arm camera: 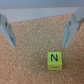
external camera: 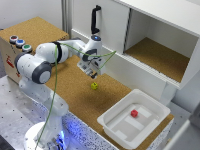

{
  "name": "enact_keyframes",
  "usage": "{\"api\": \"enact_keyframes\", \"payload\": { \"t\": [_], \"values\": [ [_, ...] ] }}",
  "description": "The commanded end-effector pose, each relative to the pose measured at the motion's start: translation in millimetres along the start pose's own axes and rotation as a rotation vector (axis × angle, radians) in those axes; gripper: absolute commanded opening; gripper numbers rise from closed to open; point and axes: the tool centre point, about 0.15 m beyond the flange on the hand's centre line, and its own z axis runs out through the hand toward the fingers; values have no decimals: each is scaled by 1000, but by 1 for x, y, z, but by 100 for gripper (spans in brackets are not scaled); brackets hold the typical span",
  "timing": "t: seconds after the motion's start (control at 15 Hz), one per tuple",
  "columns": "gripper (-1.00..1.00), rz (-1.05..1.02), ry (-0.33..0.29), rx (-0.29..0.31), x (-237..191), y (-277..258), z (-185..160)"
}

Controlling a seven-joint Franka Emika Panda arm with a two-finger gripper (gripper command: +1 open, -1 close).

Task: Grasp the yellow block

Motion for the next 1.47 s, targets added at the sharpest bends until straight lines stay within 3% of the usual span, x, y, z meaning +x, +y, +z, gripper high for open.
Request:
{"api": "enact_keyframes", "payload": {
  "t": [0.0,0.13,0.2,0.27,0.4,0.67,1.0,1.4],
  "values": [
    [100,11,-17,-75,-1,-4,-4],
    [100,11,-17,-75,-1,-4,-4],
    [100,0,0,0,0,0,0],
    [100,-41,-14,-27,2,8,6],
    [100,-95,-20,-15,1,25,23],
    [100,-98,2,62,2,54,54],
    [100,-80,41,61,19,54,86],
    [100,-69,-28,24,39,32,103]
  ]
}}
